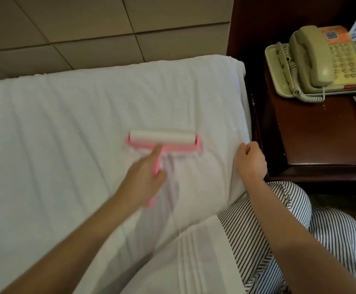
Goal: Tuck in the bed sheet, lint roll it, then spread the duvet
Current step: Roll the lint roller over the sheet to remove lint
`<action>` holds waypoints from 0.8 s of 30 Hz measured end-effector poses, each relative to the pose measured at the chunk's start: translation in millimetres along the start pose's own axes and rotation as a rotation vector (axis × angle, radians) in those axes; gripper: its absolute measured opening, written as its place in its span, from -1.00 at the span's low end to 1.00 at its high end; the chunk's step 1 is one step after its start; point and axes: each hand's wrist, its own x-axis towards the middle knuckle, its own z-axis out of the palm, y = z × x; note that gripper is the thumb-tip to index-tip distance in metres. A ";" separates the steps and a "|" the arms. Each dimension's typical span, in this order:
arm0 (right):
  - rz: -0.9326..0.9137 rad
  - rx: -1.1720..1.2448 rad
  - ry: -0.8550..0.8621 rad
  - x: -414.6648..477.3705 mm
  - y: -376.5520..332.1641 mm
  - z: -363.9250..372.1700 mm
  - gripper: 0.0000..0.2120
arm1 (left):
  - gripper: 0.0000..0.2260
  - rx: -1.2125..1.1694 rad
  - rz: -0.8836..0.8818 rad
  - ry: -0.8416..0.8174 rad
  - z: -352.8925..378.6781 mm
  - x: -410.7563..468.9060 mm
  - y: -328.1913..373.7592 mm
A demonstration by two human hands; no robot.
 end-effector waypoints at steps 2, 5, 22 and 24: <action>0.049 0.061 -0.050 -6.1 4.5 -6.1 -0.78 | -0.45 0.107 0.016 0.057 -3.0 66.8 11.7; 0.057 0.043 -0.137 -13.6 9.7 -14.5 -0.79 | -0.46 0.019 -0.036 0.072 1.0 139.2 32.0; -0.039 -0.277 -0.095 -30.7 5.7 -13.4 -0.73 | -0.35 -0.039 0.050 -0.044 23.7 -36.2 -4.9; -0.023 -0.270 -0.126 -34.1 9.9 -16.4 -0.73 | -0.40 0.026 0.062 0.004 15.6 24.7 6.8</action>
